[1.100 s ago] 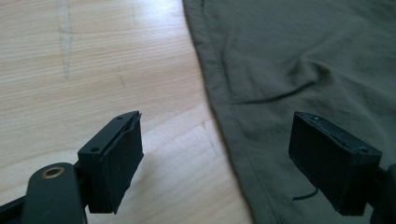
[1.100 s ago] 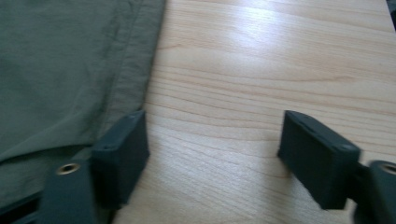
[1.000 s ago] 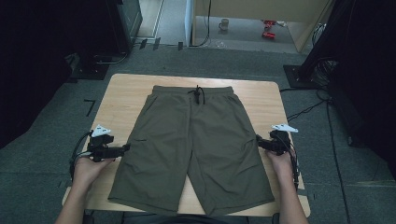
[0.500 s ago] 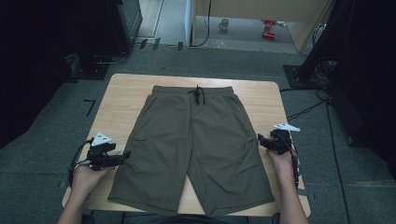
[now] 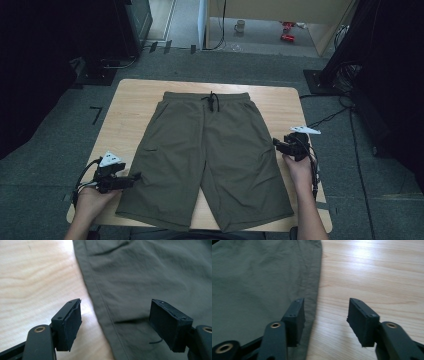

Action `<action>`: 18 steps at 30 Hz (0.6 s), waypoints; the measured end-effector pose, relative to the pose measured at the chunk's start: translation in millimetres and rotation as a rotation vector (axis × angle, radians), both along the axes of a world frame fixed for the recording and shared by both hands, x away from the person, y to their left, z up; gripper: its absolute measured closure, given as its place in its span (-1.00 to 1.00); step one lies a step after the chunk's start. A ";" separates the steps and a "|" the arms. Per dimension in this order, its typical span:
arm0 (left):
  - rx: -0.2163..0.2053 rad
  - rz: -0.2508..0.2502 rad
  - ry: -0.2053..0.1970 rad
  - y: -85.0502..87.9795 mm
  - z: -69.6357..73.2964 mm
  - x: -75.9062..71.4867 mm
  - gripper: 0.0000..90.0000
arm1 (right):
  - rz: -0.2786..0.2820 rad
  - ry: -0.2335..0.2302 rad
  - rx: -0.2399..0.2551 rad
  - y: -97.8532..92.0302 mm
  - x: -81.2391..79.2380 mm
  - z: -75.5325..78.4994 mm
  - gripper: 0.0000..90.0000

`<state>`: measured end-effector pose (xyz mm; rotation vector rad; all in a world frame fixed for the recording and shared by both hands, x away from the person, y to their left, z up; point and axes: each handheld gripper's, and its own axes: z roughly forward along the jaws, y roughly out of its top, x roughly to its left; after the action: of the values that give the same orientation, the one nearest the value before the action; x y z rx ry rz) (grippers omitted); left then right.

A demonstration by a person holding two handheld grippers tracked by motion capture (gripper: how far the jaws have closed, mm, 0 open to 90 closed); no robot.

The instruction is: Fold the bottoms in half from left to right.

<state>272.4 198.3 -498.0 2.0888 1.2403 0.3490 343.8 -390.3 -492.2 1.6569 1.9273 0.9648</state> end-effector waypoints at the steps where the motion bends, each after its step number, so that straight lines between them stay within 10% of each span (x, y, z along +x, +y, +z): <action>1: 0.000 0.000 0.003 -0.3 -0.7 -1.5 -0.42 | 0.007 0.002 -0.007 2.7 0.6 0.2 0.11; 18: 0.018 -0.030 -0.032 -8.8 -10.0 -23.4 -0.44 | 0.092 -0.038 -0.005 36.1 6.7 11.4 0.06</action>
<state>249.0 189.4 -508.0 2.1067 1.1902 0.3808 350.5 -354.3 -480.8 1.5473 1.9941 1.0188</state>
